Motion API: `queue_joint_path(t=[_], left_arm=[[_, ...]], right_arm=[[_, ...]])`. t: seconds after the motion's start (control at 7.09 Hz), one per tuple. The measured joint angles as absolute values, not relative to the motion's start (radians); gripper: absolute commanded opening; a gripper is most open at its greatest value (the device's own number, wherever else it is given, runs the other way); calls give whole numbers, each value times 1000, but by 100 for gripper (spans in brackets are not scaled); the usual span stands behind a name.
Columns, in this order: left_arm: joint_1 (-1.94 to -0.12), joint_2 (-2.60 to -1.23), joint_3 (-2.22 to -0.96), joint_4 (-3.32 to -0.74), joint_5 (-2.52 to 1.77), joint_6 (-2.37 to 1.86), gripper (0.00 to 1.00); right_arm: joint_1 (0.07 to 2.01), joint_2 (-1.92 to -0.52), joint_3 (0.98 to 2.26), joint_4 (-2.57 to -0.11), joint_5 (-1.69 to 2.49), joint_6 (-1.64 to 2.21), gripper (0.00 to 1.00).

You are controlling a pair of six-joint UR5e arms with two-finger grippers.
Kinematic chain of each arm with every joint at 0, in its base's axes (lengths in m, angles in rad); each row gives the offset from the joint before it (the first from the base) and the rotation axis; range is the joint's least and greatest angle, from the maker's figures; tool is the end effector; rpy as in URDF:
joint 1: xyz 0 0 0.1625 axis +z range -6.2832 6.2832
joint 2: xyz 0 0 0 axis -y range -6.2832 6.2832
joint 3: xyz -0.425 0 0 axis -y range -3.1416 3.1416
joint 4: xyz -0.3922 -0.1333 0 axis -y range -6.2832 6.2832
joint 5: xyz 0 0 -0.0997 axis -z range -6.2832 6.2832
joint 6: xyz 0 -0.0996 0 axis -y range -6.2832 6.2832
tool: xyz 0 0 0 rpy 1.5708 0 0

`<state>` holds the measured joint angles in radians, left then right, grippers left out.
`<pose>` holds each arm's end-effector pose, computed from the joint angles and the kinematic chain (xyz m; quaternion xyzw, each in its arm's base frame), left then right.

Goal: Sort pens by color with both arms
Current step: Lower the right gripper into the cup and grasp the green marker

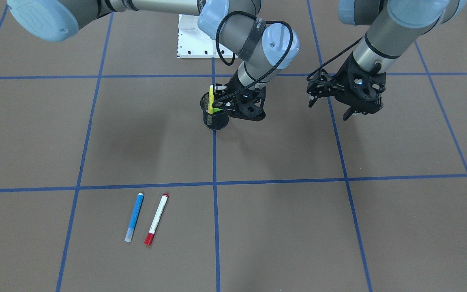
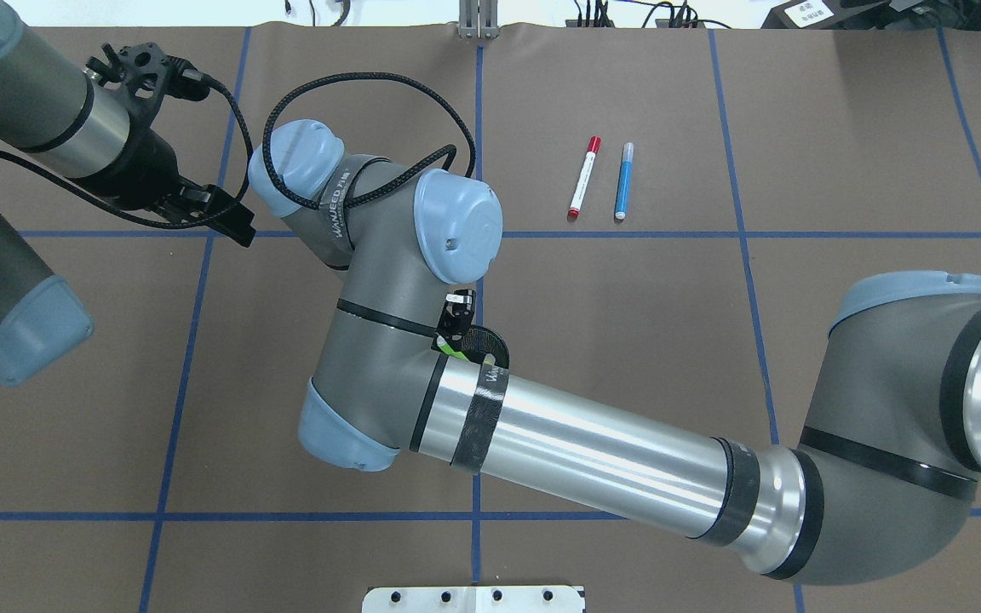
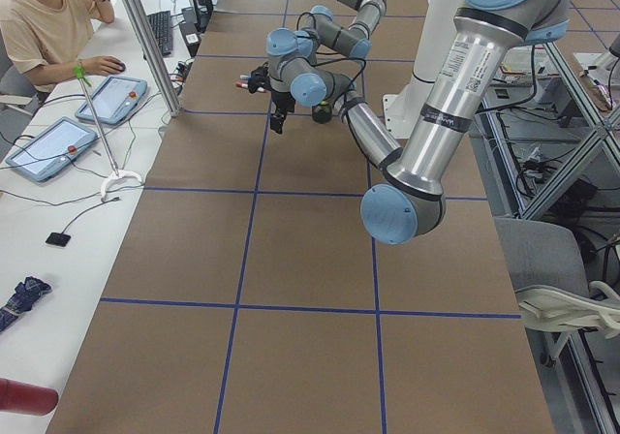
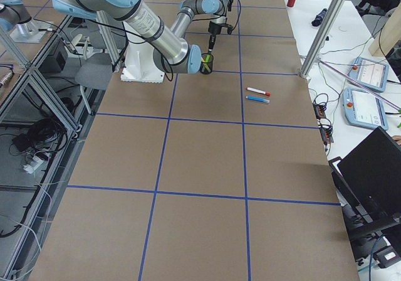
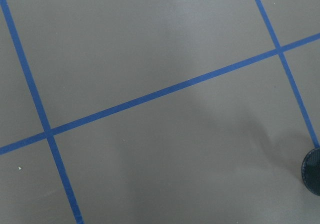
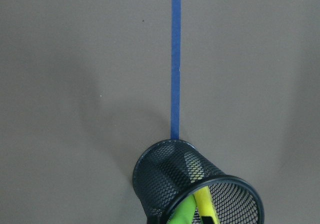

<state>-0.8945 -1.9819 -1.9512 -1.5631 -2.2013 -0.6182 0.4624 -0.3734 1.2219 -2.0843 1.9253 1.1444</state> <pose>0.3004 -0.4935 0.2597 0.1169 0.4476 0.1439 0.8748 -0.6539 -0.4363 0.0787 -0.0864 -0.2229 -0.0119 0.9709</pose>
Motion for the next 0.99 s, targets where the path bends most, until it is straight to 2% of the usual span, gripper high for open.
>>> queue_joint_path(t=[0.56, 0.99], left_arm=[[-893, -1982, -1951, -1563, -2201, -619, 99], [-893, -1983, -1952, -1563, -2201, -622, 99]], right_arm=[[462, -372, 1228, -2095, 1919, 1137, 0], [473, -370, 1287, -2130, 1903, 1104, 0]])
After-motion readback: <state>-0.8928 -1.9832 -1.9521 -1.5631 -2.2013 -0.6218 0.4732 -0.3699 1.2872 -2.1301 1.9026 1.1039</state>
